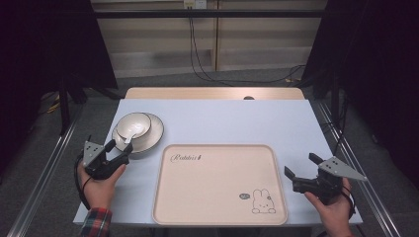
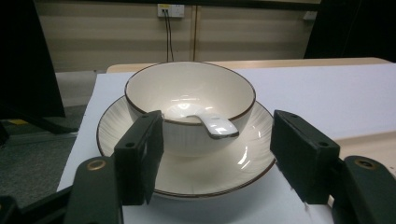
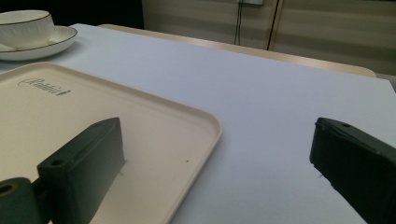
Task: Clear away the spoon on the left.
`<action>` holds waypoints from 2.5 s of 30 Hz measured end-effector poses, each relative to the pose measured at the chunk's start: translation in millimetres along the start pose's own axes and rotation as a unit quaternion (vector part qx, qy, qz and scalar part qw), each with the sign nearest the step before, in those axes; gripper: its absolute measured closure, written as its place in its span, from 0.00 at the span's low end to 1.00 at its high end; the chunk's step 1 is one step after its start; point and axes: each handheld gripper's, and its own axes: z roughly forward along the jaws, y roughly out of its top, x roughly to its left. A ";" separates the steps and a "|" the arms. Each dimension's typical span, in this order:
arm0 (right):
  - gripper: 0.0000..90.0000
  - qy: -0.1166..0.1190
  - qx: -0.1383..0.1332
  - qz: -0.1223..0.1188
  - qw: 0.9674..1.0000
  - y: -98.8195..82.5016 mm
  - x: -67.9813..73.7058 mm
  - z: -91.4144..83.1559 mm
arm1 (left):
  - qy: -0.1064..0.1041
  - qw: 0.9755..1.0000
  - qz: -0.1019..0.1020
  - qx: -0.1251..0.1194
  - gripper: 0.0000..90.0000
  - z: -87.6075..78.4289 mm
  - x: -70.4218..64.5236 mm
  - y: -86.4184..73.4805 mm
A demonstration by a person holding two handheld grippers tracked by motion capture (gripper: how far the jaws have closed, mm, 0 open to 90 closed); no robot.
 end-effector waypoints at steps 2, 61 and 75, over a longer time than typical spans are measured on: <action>0.03 -0.002 0.002 -0.003 1.000 -0.9 0.7 -0.9 | 0.005 1.000 0.005 0.004 0.42 2.6 -1.2 -0.1; 0.05 -0.010 0.005 0.004 1.000 -10.3 -7.7 -20.6 | 0.011 0.999 -0.033 -0.033 0.94 17.4 3.7 10.3; 0.05 -0.006 0.001 0.009 1.000 -9.7 -10.5 -17.0 | 0.024 0.997 -0.034 -0.072 0.94 48.0 4.6 26.3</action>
